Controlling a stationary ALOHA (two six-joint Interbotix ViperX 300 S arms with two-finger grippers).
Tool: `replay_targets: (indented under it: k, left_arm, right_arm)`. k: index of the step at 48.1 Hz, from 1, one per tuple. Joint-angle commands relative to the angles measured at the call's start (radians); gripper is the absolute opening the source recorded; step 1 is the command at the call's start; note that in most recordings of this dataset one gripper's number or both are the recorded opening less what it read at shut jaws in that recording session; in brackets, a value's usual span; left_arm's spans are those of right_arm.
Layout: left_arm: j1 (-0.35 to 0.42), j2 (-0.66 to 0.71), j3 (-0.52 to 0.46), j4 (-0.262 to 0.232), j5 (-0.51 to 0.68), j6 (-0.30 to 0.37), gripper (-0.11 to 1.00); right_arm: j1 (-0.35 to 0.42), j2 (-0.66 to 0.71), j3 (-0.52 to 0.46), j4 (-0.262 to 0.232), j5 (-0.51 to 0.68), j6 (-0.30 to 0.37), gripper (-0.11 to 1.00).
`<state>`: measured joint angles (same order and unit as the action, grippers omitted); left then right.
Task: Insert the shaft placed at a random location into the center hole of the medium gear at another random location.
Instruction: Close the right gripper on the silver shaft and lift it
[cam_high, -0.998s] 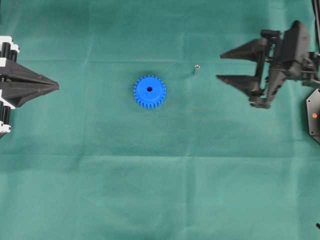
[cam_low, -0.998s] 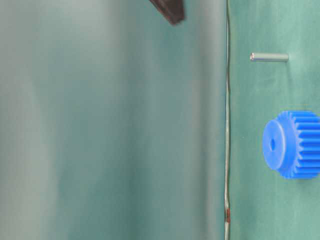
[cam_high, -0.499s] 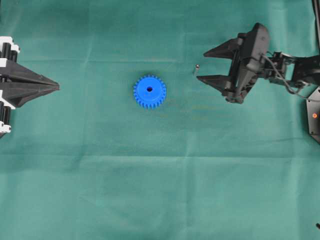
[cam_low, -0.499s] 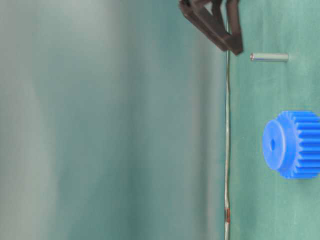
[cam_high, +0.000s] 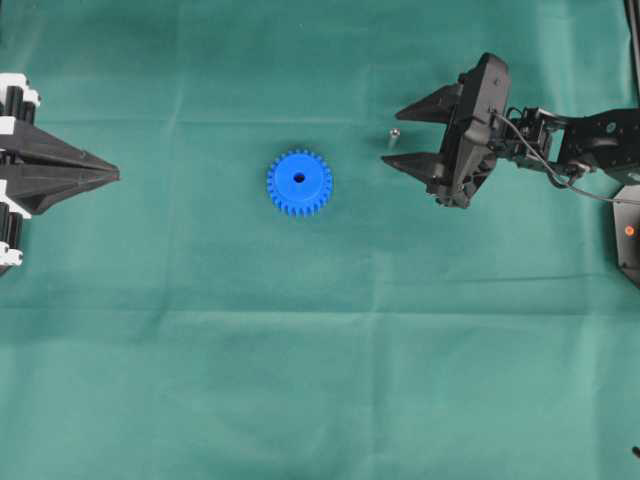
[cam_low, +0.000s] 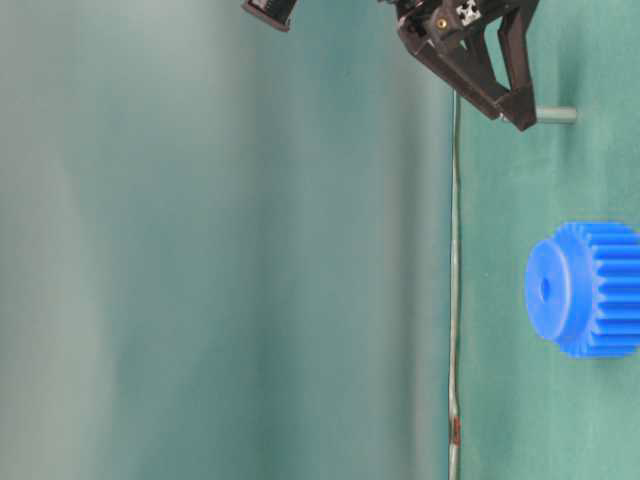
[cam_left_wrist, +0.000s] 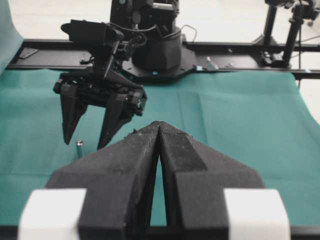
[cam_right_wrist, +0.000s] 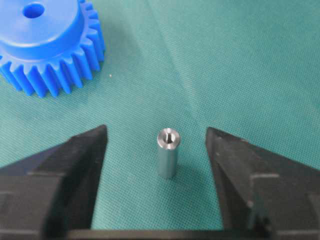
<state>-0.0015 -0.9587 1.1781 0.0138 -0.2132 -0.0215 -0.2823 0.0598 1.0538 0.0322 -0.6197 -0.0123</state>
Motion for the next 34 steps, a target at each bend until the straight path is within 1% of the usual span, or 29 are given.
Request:
replay_targets:
  k: [1,4,5,8,10,11,20,25,29,34]
  left_arm:
    - [-0.002,0.008,-0.023,0.000,-0.003,-0.002,0.00]
    - [-0.002,0.008,-0.023,0.002,-0.003,-0.002,0.00]
    - [-0.002,0.008,-0.023,0.000,-0.002,-0.002,0.00]
    - [-0.002,0.008,-0.023,0.000,-0.003,-0.002,0.00]
    - [0.000,0.008,-0.023,0.000,-0.002,-0.002,0.00]
    - [-0.002,0.008,-0.023,0.002,-0.003,-0.002,0.00]
    - [0.000,0.008,-0.023,0.002,-0.002,-0.002,0.00]
    - [-0.002,0.008,-0.023,0.002,-0.002,-0.003,0.00]
    - [-0.002,0.008,-0.023,0.002,-0.002,-0.003,0.00]
    - [-0.002,0.008,-0.023,0.002,-0.002,-0.005,0.00]
  right_arm:
    - [-0.005,-0.011,-0.008,0.005,-0.017,0.008,0.68]
    - [-0.005,-0.011,-0.008,0.000,-0.015,0.006,0.50]
    - [-0.005,-0.011,-0.009,0.000,-0.014,0.006,0.42]
    - [-0.005,-0.011,-0.009,-0.003,-0.012,0.005,0.25]
    - [-0.005,-0.011,-0.009,-0.006,-0.014,0.005,0.16]
    - [-0.005,-0.011,-0.008,-0.008,-0.014,0.005,0.13]
    - [-0.005,-0.012,-0.009,-0.008,-0.014,0.003,0.13]
    - [-0.005,-0.031,-0.011,-0.008,-0.006,-0.009,0.13]
    - [-0.005,-0.063,-0.015,-0.008,0.021,-0.020,0.13]
    - [-0.005,-0.124,-0.026,-0.006,0.089,-0.028,0.13]
